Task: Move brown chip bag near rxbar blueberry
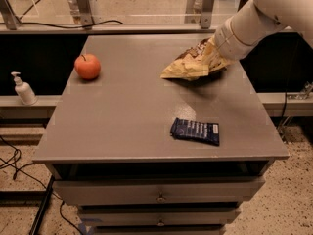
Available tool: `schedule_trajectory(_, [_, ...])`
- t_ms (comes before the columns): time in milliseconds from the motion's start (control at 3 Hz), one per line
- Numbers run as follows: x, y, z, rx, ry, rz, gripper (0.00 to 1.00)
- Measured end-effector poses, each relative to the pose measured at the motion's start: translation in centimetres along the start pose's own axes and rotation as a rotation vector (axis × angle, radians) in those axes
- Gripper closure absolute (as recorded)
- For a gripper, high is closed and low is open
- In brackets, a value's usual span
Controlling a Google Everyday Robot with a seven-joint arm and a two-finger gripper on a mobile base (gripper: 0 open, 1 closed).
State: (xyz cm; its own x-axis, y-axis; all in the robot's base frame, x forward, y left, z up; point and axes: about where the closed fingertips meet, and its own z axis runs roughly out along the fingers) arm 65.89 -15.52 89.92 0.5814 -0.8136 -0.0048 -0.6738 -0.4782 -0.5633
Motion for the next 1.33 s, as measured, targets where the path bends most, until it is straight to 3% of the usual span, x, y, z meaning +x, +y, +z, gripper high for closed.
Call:
schedule_trajectory(333, [-0.9,4.0,0.2,-0.077,-0.015,-0.003,1.00])
schedule_trajectory(1000, [-2.6,12.9,-2.3,-0.209,-0.034,0.039,1.00])
schedule_trajectory(1333, [-3.9,15.5,-4.0,-0.276,-0.045,0.037,1.00])
